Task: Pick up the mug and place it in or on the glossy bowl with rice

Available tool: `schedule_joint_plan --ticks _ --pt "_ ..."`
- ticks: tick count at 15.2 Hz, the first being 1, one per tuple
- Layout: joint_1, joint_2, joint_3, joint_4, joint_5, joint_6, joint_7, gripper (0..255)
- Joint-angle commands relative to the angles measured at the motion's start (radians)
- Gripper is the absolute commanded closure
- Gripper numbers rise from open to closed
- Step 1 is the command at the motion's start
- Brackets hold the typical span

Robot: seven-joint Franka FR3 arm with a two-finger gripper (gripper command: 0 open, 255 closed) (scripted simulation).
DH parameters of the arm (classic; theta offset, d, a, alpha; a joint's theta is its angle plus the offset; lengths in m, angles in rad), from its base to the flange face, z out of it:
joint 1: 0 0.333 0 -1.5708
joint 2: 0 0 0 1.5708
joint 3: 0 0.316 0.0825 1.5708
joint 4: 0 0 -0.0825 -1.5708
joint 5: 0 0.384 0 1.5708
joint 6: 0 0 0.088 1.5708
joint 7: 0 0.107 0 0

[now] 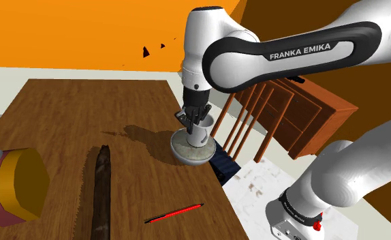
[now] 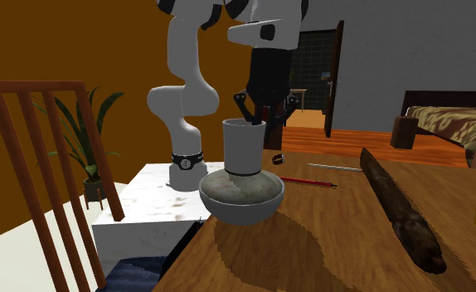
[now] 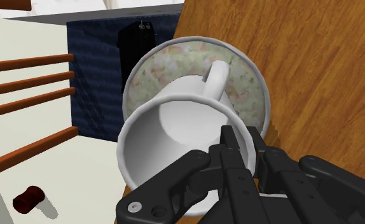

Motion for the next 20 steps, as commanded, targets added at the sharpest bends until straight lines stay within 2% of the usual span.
schedule_joint_plan --ticks 1,2,3,8,12,20 --pt "0.000 0.000 0.000 0.000 0.000 0.000 0.000 255" --pt "0.000 0.000 0.000 0.000 0.000 0.000 0.000 255" --pt "0.000 0.000 0.000 0.000 0.000 0.000 0.000 0" --pt "0.000 0.000 0.000 0.000 0.000 0.000 0.000 0" --pt "-0.002 -0.018 -0.011 0.113 0.000 -0.129 -0.003 0" --pt "-0.002 -0.018 -0.011 0.113 0.000 -0.129 -0.003 0"
